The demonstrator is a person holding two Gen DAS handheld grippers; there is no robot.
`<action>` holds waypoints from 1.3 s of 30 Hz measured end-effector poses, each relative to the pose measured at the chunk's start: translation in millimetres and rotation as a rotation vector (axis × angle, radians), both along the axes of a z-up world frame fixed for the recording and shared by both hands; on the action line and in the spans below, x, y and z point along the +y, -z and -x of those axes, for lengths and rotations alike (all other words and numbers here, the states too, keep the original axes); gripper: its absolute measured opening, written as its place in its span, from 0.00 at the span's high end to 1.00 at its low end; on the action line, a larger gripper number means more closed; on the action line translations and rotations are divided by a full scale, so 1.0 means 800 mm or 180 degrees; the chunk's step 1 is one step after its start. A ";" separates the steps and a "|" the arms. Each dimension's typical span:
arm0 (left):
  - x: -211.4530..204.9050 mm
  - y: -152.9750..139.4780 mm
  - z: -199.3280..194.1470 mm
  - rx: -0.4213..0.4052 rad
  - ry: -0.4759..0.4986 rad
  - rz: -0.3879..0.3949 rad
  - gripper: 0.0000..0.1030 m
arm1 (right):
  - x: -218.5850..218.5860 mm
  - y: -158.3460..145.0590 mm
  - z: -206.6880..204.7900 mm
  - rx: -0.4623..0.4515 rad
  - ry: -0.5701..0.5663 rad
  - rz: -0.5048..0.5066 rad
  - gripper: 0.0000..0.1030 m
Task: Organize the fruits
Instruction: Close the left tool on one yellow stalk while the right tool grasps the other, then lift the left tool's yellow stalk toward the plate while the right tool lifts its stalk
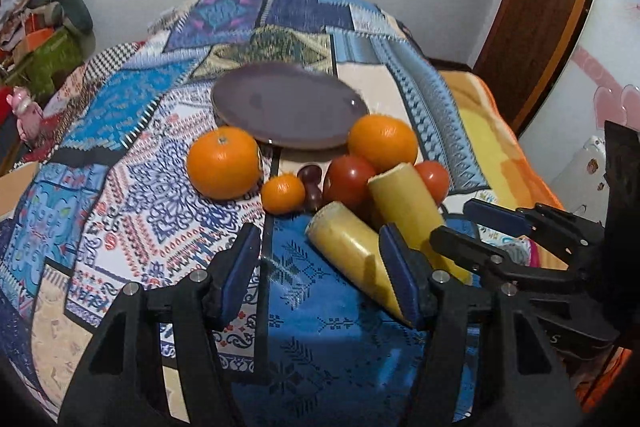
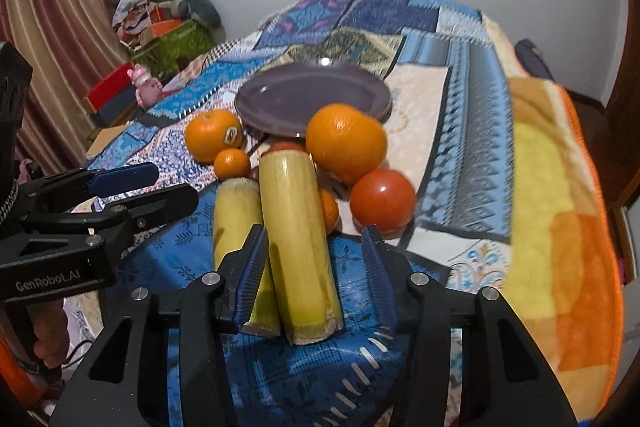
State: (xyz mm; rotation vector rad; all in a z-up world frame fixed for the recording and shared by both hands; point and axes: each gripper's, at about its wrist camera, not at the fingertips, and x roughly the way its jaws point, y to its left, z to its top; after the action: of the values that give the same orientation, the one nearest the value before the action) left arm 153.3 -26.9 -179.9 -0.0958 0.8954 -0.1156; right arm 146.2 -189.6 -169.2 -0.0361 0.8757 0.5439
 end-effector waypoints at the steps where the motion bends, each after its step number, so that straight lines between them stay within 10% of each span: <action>1: -0.001 0.004 -0.002 0.0031 0.0012 0.0001 0.40 | 0.000 0.002 -0.003 0.0031 -0.0008 -0.0005 0.57; 23: -0.023 0.032 -0.020 0.0409 0.0113 0.0230 0.41 | -0.020 0.011 -0.006 0.0218 -0.0148 -0.0213 0.70; 27: -0.032 0.041 -0.025 0.0489 0.0099 0.0299 0.41 | -0.030 -0.001 -0.001 0.0190 -0.0181 -0.0264 0.91; 39: -0.060 0.059 -0.035 0.0522 -0.0013 0.0024 0.32 | -0.036 0.007 0.001 0.0331 -0.0119 -0.0298 0.88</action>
State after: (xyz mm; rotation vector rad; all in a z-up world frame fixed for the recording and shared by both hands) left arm 181.5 -74.6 -226.9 -0.1153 1.0585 -0.1085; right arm 145.5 -218.0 -174.4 0.0616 0.9513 0.6256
